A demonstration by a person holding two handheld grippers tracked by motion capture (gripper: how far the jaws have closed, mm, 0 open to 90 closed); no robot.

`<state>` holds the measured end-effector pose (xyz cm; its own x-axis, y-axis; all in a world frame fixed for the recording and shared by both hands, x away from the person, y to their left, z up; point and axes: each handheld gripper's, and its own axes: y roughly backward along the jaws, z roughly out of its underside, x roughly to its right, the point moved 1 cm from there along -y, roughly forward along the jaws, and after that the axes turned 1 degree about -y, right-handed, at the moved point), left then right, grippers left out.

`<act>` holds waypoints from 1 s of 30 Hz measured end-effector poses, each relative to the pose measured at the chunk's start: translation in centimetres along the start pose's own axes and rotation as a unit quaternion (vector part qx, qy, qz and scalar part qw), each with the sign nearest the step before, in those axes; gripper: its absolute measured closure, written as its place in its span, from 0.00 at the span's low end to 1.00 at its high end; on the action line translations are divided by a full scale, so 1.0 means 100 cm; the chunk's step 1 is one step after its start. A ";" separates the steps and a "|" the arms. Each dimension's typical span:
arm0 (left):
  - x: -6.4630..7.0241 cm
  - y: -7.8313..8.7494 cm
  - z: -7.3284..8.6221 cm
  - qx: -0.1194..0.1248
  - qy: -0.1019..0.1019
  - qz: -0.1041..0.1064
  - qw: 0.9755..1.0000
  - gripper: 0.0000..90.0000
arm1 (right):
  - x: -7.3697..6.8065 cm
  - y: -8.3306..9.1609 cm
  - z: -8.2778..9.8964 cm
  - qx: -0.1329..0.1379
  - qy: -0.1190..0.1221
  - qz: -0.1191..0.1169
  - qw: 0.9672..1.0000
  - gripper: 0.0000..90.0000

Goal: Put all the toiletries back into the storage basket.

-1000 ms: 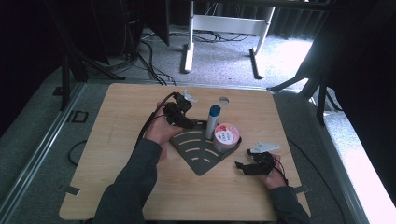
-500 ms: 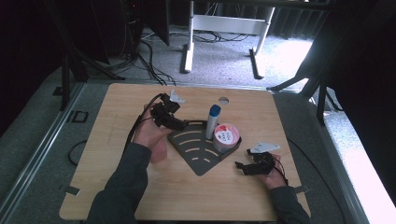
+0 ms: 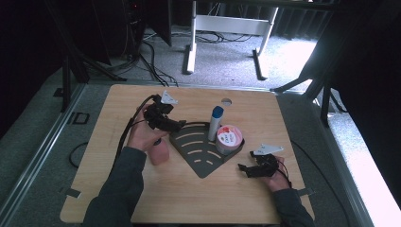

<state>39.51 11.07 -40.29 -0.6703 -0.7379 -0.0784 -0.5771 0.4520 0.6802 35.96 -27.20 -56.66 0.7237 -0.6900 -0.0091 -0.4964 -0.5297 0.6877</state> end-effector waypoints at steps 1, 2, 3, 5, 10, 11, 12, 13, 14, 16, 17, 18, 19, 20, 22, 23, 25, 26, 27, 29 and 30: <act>-0.001 0.001 0.001 0.002 0.000 -0.002 1.000 0.30 | 0.000 0.000 0.000 0.000 0.000 0.000 1.000 0.22; -0.001 0.002 0.002 0.004 0.003 -0.007 1.000 0.30 | 0.000 0.000 0.000 0.000 0.000 0.000 1.000 0.22; -0.002 0.003 0.003 0.005 0.004 -0.008 1.000 0.30 | 0.000 0.000 0.000 0.000 0.000 0.000 1.000 0.22; -0.004 0.003 0.005 0.005 0.005 -0.012 1.000 0.30 | 0.000 0.000 0.000 0.000 0.000 0.000 1.000 0.22; -0.005 0.005 0.011 0.008 0.005 -0.029 1.000 0.30 | 0.000 0.000 0.000 0.000 0.000 0.000 1.000 0.22; -0.005 0.006 0.012 0.008 0.004 -0.029 1.000 0.30 | 0.000 0.000 0.000 0.000 0.000 0.000 1.000 0.22; -0.005 0.006 0.013 0.007 0.005 -0.029 1.000 0.30 | 0.000 0.000 0.000 0.000 0.000 0.000 1.000 0.22; -0.006 0.007 0.014 0.006 0.005 -0.030 1.000 0.30 | 0.000 0.000 0.000 0.000 0.000 0.000 1.000 0.22; -0.006 0.007 0.016 0.005 0.006 -0.033 0.999 0.30 | 0.000 0.000 0.000 0.000 0.000 0.000 1.000 0.22; -0.008 0.007 0.021 0.005 0.011 -0.033 0.999 0.30 | 0.000 0.000 0.000 0.001 0.001 0.000 1.000 0.22; -0.008 0.008 0.022 0.006 0.014 -0.035 0.999 0.30 | 0.000 0.000 0.000 0.001 0.000 0.000 1.000 0.22; -0.009 0.009 0.024 0.007 0.013 -0.033 0.999 0.30 | 0.000 0.000 0.000 0.000 0.000 -0.001 1.000 0.22; -0.009 0.010 0.026 0.010 0.016 -0.030 0.999 0.30 | 0.000 0.000 0.000 0.000 -0.001 -0.001 1.000 0.22; -0.009 0.011 0.028 0.013 0.020 -0.029 0.999 0.30 | 0.000 0.000 0.000 0.000 -0.001 -0.001 1.000 0.22; -0.008 0.012 0.031 0.015 0.021 -0.030 0.999 0.30 | 0.000 0.000 0.000 0.001 -0.001 -0.001 1.000 0.22; -0.008 0.012 0.033 0.016 0.022 -0.029 0.999 0.30 | 0.000 0.000 0.000 0.001 -0.002 -0.002 1.000 0.22; -0.008 0.011 0.037 0.015 0.022 -0.032 0.999 0.30 | 0.000 0.000 0.000 0.001 -0.002 -0.001 1.000 0.22; -0.008 0.010 0.039 0.015 0.024 -0.031 0.999 0.30 | 0.000 0.000 0.000 0.001 -0.001 -0.001 1.000 0.22; -0.008 0.009 0.041 0.016 0.027 -0.031 0.999 0.30 | 0.000 0.000 0.000 0.001 -0.002 -0.001 1.000 0.22; -0.009 0.008 0.045 0.016 0.028 -0.030 0.999 0.30 | 0.000 0.000 0.000 0.001 -0.001 -0.001 1.000 0.22; -0.009 0.008 0.047 0.017 0.030 -0.031 0.999 0.30 | 0.000 0.000 0.000 0.001 -0.002 -0.001 1.000 0.22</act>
<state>37.50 14.47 -43.13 -0.6046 -0.7929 -0.0759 -0.6327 0.4202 0.6505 35.98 -27.23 -56.65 0.7233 -0.6904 -0.0136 -0.4952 -0.5323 0.6866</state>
